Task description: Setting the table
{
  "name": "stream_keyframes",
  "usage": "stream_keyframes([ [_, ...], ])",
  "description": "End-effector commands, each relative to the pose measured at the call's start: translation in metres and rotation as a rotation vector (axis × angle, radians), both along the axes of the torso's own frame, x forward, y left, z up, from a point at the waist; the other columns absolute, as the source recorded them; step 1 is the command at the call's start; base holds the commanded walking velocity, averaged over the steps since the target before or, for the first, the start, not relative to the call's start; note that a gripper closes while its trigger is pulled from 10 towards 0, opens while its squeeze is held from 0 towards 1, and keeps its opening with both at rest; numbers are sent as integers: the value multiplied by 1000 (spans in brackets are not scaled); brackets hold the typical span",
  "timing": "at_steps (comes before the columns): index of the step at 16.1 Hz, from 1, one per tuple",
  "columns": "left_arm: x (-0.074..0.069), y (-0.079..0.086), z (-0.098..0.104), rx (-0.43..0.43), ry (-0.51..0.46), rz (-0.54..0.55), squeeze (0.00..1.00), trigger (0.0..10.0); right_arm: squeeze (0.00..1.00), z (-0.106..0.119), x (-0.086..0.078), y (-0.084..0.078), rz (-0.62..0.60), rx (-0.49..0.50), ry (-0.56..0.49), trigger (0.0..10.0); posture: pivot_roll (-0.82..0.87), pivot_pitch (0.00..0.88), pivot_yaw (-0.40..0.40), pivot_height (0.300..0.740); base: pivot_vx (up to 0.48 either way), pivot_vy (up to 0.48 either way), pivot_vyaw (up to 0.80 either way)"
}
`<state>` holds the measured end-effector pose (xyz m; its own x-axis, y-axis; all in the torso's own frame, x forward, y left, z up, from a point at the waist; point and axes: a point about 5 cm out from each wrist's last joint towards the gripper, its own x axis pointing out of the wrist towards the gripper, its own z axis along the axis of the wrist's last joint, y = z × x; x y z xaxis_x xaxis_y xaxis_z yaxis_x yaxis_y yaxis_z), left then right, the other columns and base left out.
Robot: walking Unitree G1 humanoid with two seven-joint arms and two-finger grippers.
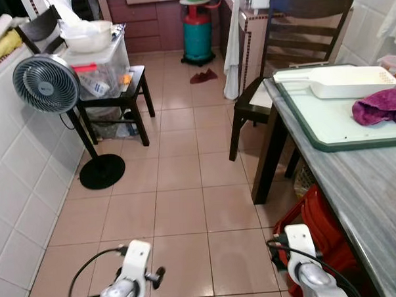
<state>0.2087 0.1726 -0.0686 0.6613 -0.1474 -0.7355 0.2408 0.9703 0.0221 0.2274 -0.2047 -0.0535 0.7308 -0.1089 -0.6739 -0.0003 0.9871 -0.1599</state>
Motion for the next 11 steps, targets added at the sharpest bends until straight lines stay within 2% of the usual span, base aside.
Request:
stream_keyframes([
  [1, -7, 5, -3, -1, 6, -12, 0, 10000, 0, -5, -7, -2, 9, 0, 34, 10000, -109, 16, 26, 740, 0, 0, 0],
  [2, -16, 9, -5, -14, -5, -11, 0, 10000, 0, -6, -11, -7, 16, 1, 40, 10000, -103, 18, 17, 740, 0, 0, 0],
  [4, -36, 8, -15, -12, 40, -12, 0, 10000, 0, -6, -13, -11, 31, -2, 39, 10000, -86, 24, 4, 740, 0, 0, 0],
  [5, -41, 13, -15, -18, 32, -16, 0, 10000, 0, -7, -16, -15, 47, -17, 45, 10000, -70, 29, -1, 740, 0, 0, 0],
  [8, -45, 26, -13, -3, -5, -26, 0, 10000, 0, -8, -23, -27, 29, -50, 58, 10000, -52, 39, -6, 740, 0, 0, 0],
  [11, -54, 21, -14, -8, -24, -61, 0, 10000, 0, -8, -29, -38, 16, -71, 65, 10000, -14, 35, 19, 740, 0, 0, 0],
])
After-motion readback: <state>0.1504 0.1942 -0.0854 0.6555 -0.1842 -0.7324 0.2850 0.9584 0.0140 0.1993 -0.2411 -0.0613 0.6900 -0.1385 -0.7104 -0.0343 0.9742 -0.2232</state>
